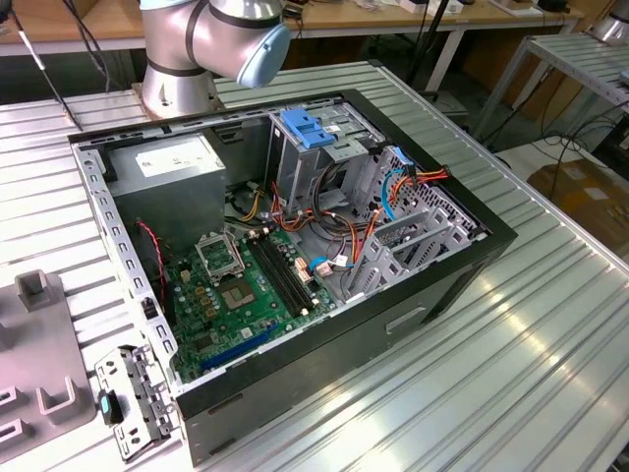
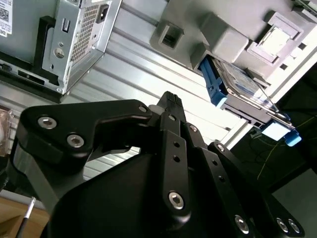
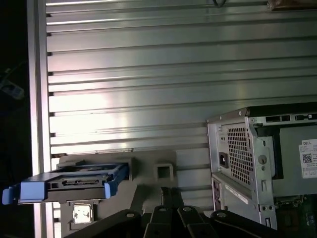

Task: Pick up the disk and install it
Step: 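Reach for the disk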

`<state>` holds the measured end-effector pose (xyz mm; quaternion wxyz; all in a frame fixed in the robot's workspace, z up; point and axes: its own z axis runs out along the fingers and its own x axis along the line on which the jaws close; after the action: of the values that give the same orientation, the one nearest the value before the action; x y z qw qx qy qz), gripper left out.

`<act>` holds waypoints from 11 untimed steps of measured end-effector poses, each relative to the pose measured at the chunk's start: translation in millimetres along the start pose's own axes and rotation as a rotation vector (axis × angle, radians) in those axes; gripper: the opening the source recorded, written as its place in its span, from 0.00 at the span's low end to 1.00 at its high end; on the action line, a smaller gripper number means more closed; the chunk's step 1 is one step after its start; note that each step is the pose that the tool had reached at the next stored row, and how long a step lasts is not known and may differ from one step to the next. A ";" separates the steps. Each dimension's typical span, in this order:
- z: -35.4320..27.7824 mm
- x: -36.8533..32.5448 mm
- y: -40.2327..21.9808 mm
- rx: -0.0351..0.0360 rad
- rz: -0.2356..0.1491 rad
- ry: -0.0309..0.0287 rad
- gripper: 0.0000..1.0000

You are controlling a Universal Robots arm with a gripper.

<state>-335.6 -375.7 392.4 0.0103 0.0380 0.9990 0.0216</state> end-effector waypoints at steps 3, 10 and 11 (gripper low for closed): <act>-0.3 15.3 -1.0 0.0000 0.000 0.0001 0.11; -1.0 60.8 -3.8 -0.0001 0.000 0.0000 0.11; -1.0 67.4 -4.3 -0.0003 0.000 -0.0002 0.11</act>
<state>-403.2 -374.9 391.9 0.0103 0.0380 0.9990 0.0217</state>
